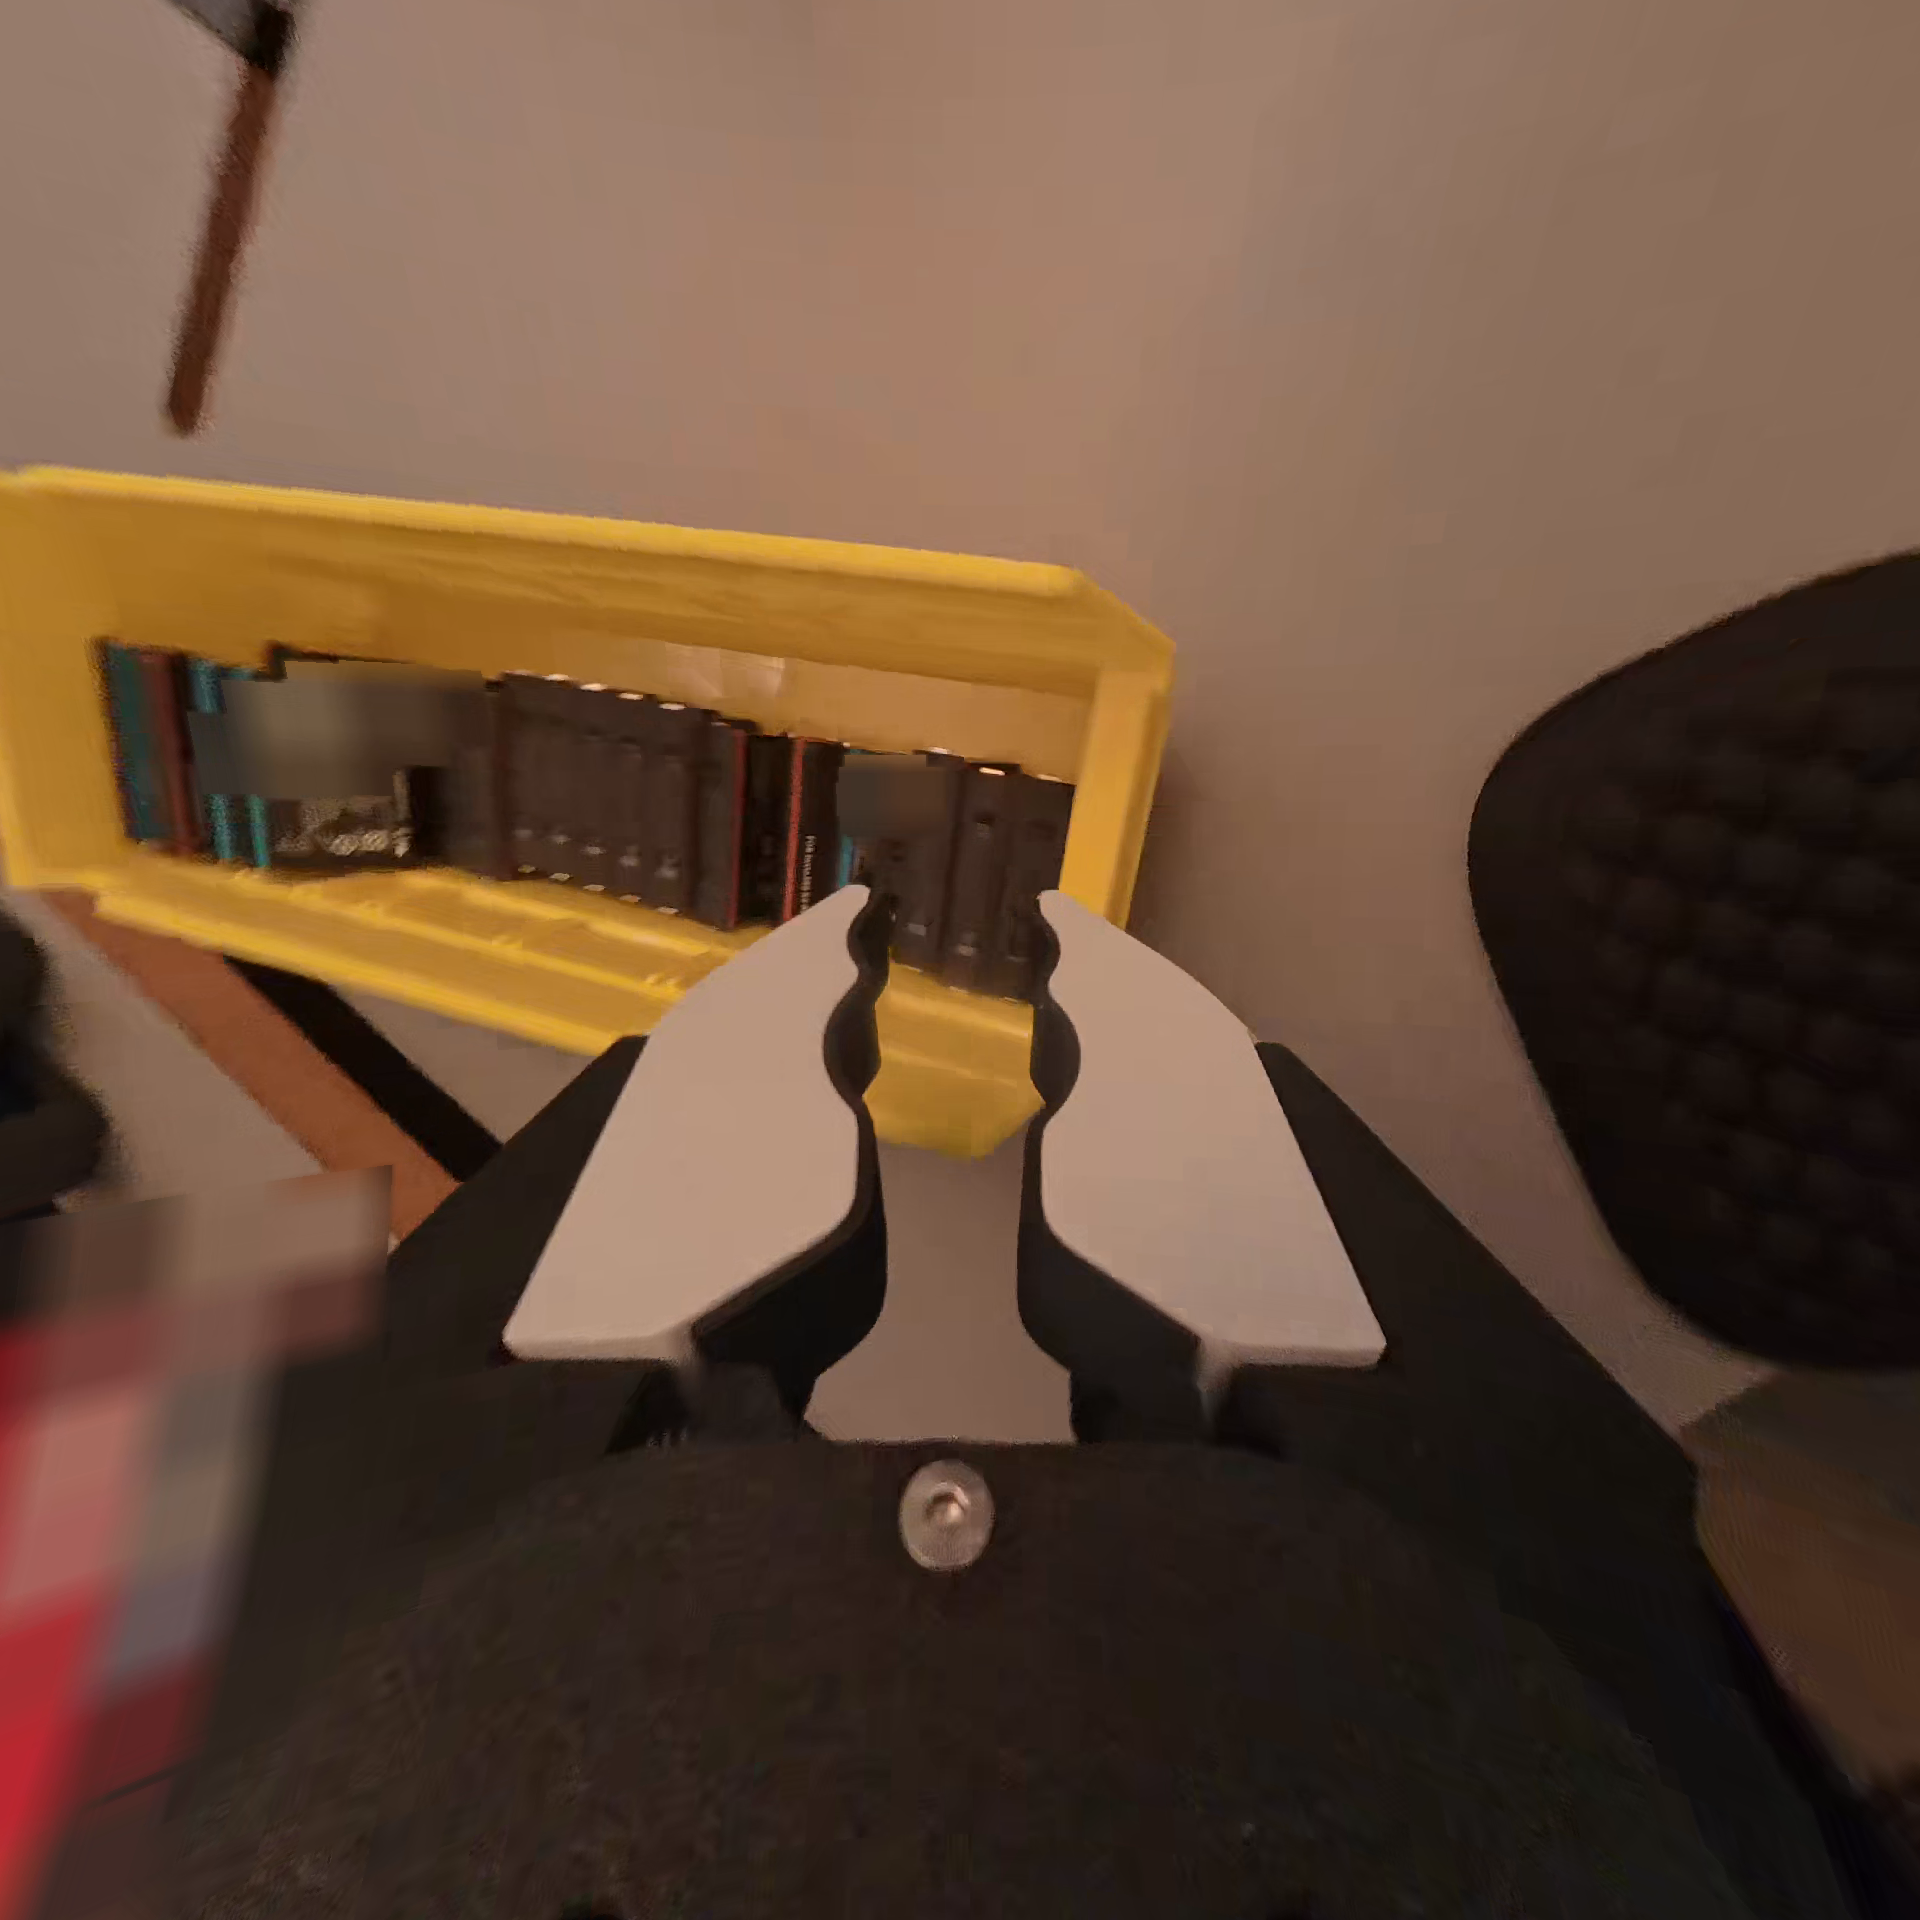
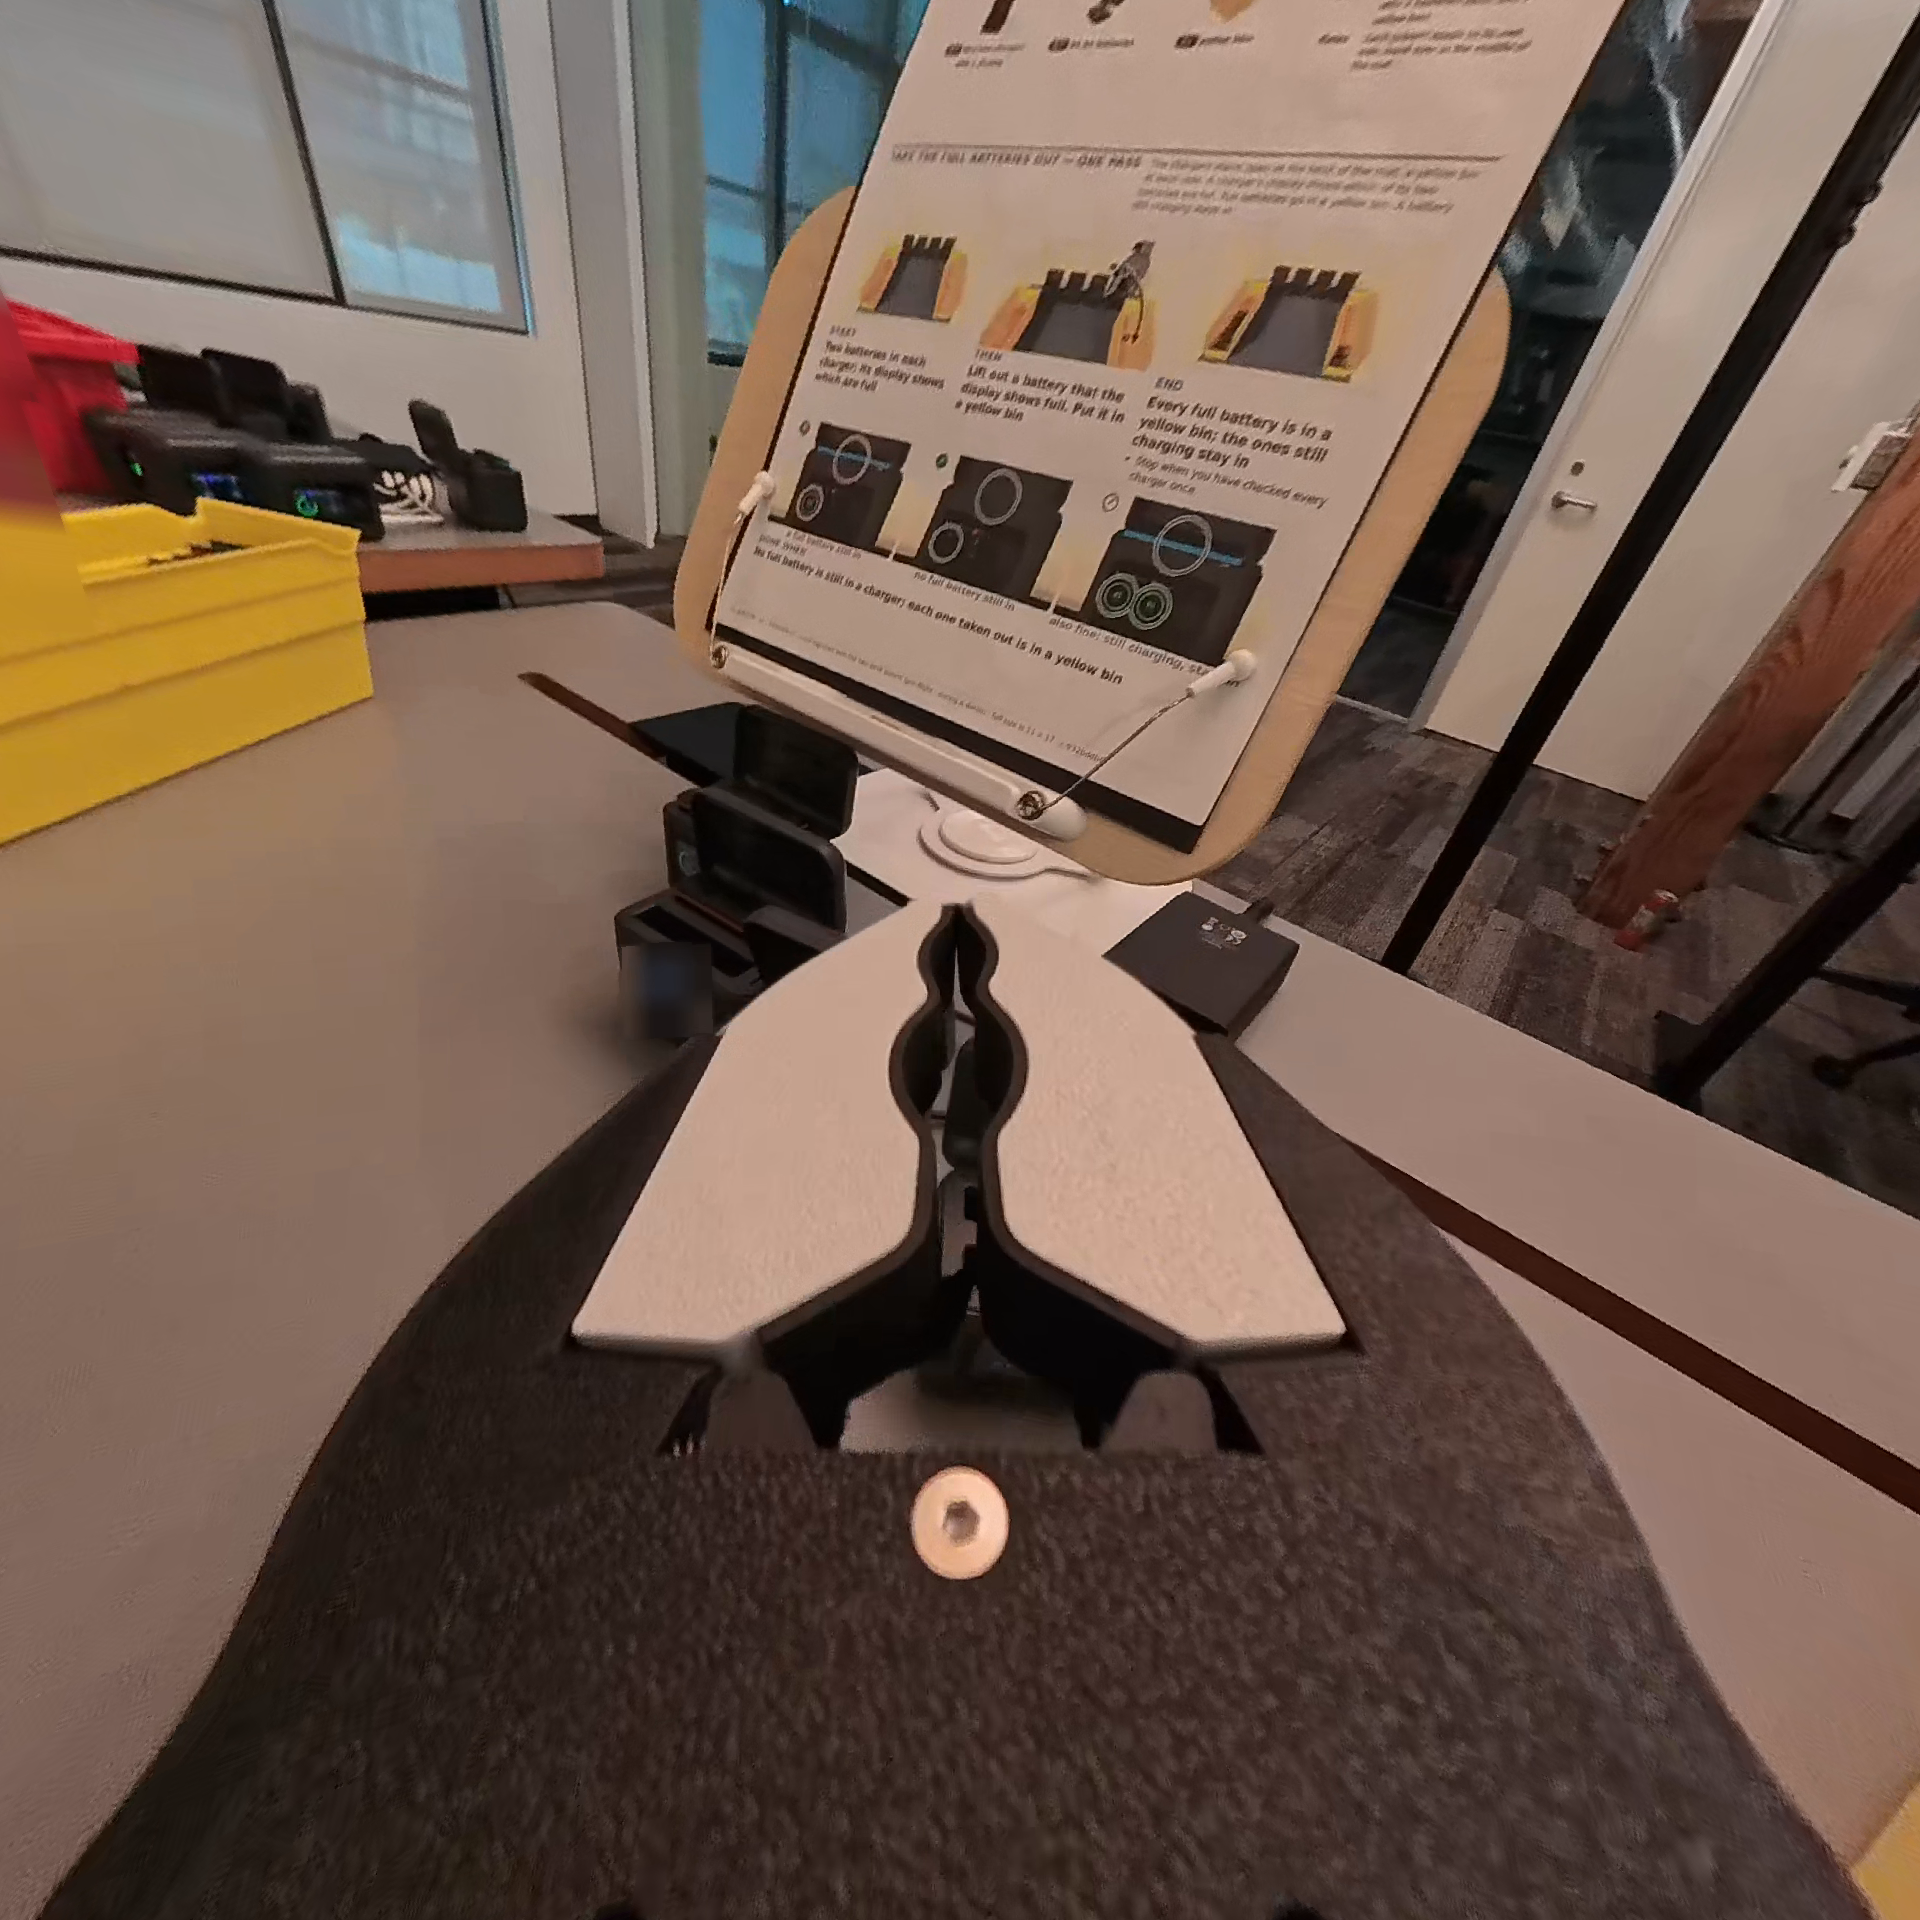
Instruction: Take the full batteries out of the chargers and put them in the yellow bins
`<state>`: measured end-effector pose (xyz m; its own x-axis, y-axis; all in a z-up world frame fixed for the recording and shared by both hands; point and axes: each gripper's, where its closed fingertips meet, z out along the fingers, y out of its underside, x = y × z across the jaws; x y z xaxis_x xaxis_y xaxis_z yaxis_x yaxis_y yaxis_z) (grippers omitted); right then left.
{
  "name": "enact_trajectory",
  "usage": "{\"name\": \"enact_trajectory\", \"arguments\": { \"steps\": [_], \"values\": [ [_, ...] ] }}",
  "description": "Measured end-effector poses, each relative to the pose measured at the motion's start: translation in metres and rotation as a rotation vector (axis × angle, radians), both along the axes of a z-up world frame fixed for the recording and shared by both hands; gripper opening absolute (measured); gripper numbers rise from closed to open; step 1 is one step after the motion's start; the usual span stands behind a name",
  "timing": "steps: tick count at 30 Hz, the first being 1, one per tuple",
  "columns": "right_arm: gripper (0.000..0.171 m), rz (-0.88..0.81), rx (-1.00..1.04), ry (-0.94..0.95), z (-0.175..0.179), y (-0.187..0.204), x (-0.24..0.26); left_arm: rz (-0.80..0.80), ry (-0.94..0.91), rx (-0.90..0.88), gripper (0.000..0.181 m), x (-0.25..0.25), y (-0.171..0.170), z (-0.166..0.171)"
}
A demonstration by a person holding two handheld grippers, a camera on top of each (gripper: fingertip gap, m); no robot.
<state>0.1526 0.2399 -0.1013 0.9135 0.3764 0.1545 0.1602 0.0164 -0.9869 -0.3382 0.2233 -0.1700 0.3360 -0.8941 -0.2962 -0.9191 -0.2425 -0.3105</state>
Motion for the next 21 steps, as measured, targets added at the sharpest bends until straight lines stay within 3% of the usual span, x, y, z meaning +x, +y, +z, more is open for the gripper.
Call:
{"name": "enact_trajectory", "arguments": {
  "steps": [8, 13, 21],
  "values": [
    [0.0, 0.027, -0.055, -0.011, -0.016, 0.004, -0.001, -0.15, 0.217, -0.224, 0.021, 0.005, -0.002, -0.041],
    [0.0, 0.035, -0.072, -0.02, -0.021, 0.005, -0.003, -0.186, 0.222, -0.354, 0.012, 0.007, -0.011, -0.05],
    [0.0, 0.049, -0.1, -0.044, -0.031, 0.006, -0.007, -0.176, 0.252, -0.44, 0.014, 0.002, 0.002, -0.056]
  ]
}}
